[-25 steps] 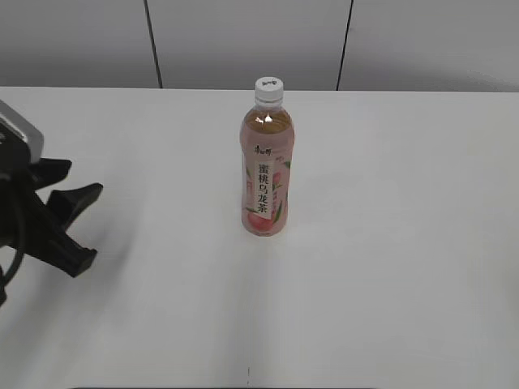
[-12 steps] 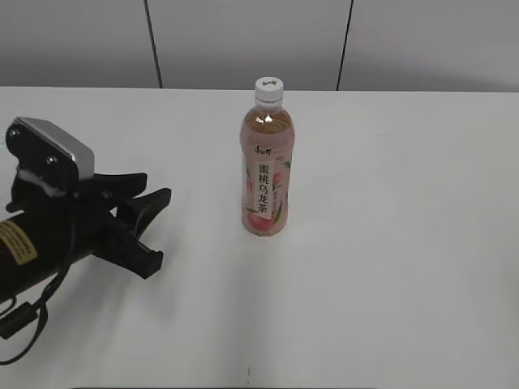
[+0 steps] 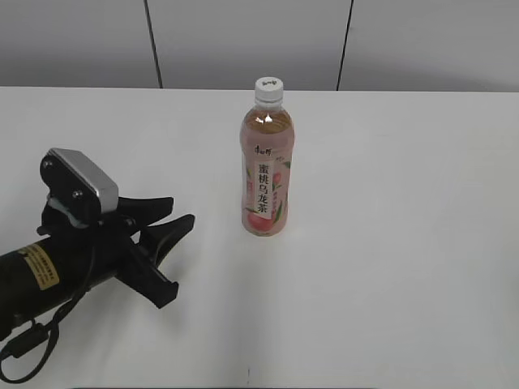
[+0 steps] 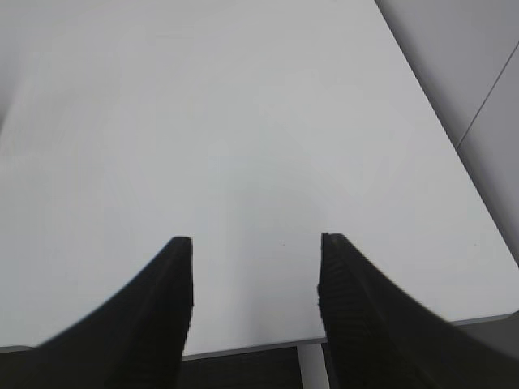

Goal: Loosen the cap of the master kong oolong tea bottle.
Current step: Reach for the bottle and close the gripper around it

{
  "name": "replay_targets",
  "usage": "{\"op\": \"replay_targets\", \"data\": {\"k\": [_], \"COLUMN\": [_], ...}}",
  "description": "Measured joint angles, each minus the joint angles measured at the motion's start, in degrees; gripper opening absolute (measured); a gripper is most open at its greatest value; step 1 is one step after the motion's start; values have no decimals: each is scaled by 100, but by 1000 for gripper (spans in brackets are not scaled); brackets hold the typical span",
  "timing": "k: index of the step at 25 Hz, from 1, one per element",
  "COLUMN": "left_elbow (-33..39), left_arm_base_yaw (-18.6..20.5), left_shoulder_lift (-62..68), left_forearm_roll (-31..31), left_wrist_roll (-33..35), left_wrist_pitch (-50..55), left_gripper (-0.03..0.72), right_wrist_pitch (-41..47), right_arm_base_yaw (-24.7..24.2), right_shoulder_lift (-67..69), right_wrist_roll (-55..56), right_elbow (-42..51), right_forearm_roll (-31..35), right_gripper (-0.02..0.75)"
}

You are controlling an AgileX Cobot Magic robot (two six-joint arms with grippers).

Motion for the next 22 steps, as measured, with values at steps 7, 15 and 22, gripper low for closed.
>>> {"op": "replay_targets", "data": {"k": [7, 15, 22], "left_elbow": [0, 0, -136], "left_arm_base_yaw": [0, 0, 0], "left_shoulder_lift": [13, 13, 13], "left_forearm_roll": [44, -7, 321], "left_wrist_roll": [132, 360, 371], "left_wrist_pitch": [-40, -81, -75], "left_gripper": [260, 253, 305], "right_wrist_pitch": [0, 0, 0], "right_arm_base_yaw": [0, 0, 0], "right_shoulder_lift": [0, 0, 0], "right_wrist_roll": [0, 0, 0], "right_elbow": [0, 0, 0], "right_forearm_roll": [0, 0, 0], "right_gripper": [383, 383, 383]}}
